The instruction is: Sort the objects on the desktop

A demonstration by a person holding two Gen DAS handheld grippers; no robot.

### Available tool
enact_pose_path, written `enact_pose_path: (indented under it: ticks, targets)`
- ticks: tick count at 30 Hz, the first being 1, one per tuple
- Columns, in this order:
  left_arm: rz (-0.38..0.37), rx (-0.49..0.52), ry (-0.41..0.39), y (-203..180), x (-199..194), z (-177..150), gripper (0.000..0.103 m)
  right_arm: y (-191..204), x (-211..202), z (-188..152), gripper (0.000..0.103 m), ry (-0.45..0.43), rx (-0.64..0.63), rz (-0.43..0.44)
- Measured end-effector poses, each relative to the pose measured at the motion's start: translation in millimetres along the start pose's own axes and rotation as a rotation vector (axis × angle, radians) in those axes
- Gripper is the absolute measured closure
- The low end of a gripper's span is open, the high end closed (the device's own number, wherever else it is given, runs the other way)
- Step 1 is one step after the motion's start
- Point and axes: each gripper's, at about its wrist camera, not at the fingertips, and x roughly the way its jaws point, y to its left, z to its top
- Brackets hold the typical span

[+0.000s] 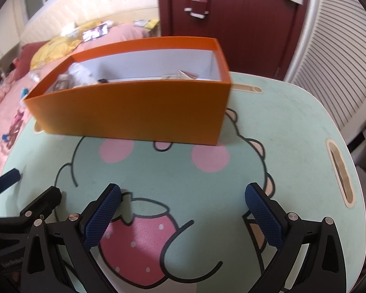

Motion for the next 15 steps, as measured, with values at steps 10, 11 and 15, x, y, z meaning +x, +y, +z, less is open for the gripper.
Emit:
enact_pose_path:
  ticks: [10,11,15]
  targets:
    - [-0.167,0.059,-0.064,16,-28,94,0.038,23,0,2,0.001,-0.010,-0.112,0.090]
    - [-0.200,0.035,-0.009,13,-20,105,0.050,22,1,1,0.001,-0.012,-0.114,0.093]
    - [-0.159,0.044,0.170,-7,18,124,0.075,20,1,3,0.001,-0.016,-0.117,0.104]
